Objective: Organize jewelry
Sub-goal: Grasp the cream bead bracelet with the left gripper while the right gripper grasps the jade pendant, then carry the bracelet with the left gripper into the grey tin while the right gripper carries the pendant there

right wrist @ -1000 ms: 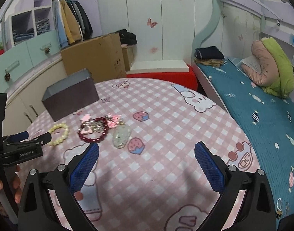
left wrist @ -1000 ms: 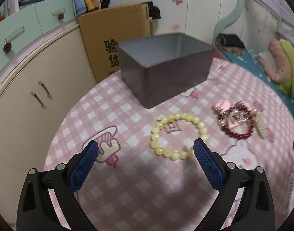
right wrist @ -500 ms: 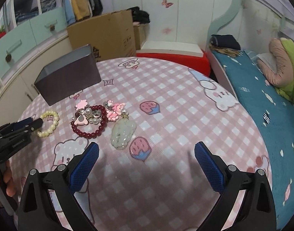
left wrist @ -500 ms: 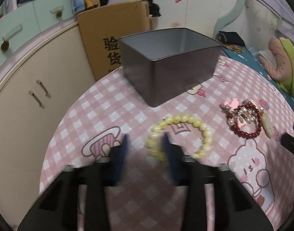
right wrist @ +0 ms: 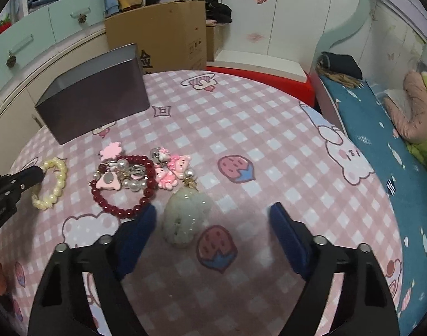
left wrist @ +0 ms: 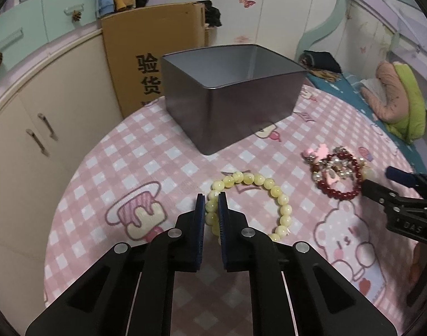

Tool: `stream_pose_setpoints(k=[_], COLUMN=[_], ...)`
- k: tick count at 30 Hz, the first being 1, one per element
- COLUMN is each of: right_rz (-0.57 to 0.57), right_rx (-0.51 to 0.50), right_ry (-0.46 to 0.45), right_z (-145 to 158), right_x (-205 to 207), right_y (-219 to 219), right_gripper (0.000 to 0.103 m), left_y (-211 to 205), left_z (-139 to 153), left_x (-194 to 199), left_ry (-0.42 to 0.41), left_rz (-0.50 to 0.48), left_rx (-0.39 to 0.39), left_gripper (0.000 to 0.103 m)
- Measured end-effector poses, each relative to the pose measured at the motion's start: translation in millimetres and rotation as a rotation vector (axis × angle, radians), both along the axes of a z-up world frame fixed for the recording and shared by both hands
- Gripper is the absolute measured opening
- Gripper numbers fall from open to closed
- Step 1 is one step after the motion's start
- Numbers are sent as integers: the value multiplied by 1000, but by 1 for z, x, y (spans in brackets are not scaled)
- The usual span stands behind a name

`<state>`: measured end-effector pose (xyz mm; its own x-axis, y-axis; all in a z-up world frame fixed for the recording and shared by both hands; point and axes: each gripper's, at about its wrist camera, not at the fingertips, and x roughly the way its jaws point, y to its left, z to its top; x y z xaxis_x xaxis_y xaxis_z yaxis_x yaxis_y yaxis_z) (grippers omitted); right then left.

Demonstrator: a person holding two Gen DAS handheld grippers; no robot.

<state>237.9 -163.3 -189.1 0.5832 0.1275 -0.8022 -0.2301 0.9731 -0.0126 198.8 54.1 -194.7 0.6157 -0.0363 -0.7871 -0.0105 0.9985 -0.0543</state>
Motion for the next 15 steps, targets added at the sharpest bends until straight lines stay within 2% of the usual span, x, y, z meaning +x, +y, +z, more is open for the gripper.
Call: stream_pose_setpoints(k=[1, 4, 6, 7, 15], right_rz=[7, 30, 37, 41, 42], right_rx=[0, 7, 11, 16, 47], right_ry=[-3, -9, -7, -6, 4], right_z=[0, 3, 5, 5, 9], right_x=[-1, -5, -7, -8, -22], right_y=[2, 5, 5, 6, -4], right_gripper=[72, 53, 32, 28, 28], left_y=[0, -1, -3, -4, -11], left_z=[0, 2, 4, 5, 22], left_x=[0, -1, -3, -4, -15], left_ry=[0, -3, -5, -8, -29], left_rz=[-5, -24, -38, -40, -109], left_rx=[-5, -43, -60, -59, -119], left_gripper=[10, 10, 10, 10, 10])
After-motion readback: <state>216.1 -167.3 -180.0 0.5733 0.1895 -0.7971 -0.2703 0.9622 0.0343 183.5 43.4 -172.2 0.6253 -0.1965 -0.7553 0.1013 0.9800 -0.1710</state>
